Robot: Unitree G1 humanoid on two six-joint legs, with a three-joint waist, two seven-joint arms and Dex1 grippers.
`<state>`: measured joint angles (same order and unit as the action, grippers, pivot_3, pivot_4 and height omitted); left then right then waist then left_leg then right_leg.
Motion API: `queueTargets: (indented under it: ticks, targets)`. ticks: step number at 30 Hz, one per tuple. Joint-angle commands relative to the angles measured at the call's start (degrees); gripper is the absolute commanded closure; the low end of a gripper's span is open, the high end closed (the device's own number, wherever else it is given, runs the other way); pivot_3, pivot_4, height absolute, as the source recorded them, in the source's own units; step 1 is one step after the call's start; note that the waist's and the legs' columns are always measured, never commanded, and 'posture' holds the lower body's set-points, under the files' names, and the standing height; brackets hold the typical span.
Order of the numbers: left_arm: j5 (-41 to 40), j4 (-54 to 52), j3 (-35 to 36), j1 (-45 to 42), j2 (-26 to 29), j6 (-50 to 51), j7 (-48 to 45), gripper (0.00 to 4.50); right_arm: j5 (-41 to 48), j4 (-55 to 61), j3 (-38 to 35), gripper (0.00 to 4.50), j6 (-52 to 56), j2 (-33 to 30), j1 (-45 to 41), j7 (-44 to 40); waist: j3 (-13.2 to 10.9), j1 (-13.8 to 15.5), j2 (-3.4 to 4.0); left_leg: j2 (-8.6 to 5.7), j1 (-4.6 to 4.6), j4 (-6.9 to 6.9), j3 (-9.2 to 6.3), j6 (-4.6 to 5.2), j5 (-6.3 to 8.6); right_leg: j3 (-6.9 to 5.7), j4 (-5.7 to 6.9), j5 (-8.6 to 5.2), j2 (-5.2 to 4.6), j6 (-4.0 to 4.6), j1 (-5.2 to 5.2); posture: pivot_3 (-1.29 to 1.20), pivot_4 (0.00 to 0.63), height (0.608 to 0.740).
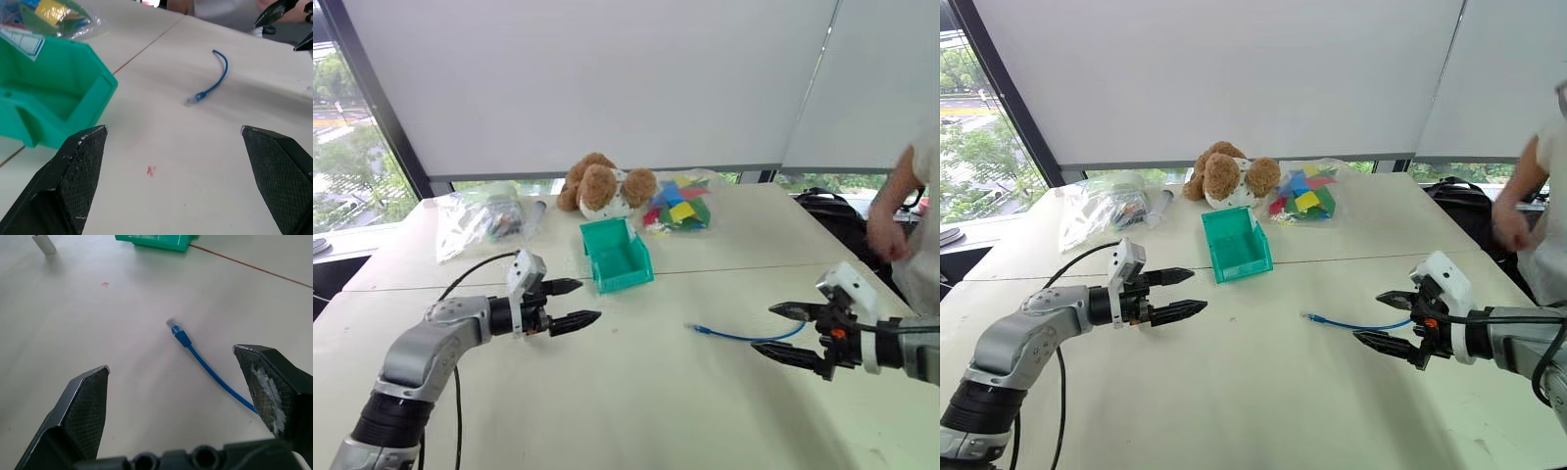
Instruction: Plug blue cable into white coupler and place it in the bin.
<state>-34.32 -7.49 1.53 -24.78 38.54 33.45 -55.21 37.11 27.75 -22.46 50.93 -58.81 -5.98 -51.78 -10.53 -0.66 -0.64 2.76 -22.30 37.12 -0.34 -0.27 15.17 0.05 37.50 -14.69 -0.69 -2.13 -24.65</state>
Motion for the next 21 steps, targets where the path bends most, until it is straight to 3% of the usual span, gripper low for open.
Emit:
queueTargets:
  ticks: [1, 8, 21]
  targets:
    - [-0.84, -2.22, 2.41, 0.26, 1.01, 0.33, -0.17, 0.00, -1.40, -0.28, 0.49, 0.08, -2.92, -0.37, -0.73, 0.13, 0.00, 0.01, 0.00, 0.00, 0.00, 0.00, 0.00, 0.00, 0.00, 0.00, 0.00, 0.00, 0.00, 0.00, 0.00, 0.00, 0.150, 0.740]
    - [-2.01, -1.60, 2.74, -0.92, 0.95, 2.05, -1.08, 0.00, -2.40, -1.66, 2.87, 0.08, -5.10, 0.03, -1.11, 0.20, -0.01, 0.04, -0.02, 0.00, -0.01, 0.01, 0.01, 0.00, 0.00, 0.00, 0.00, 0.00, -0.01, 0.00, 0.00, 0.00, 0.150, 0.740]
    - [-1.64, -3.09, 3.42, -0.22, -1.71, 1.51, 1.87, 0.00, -11.97, -16.37, 17.29, 0.08, -16.22, 0.55, -12.40, -4.92, -0.02, -0.03, -0.02, 0.00, 0.01, 0.01, 0.01, 0.00, 0.00, 0.01, 0.01, 0.01, 0.00, 0.00, 0.00, 0.00, 0.150, 0.740]
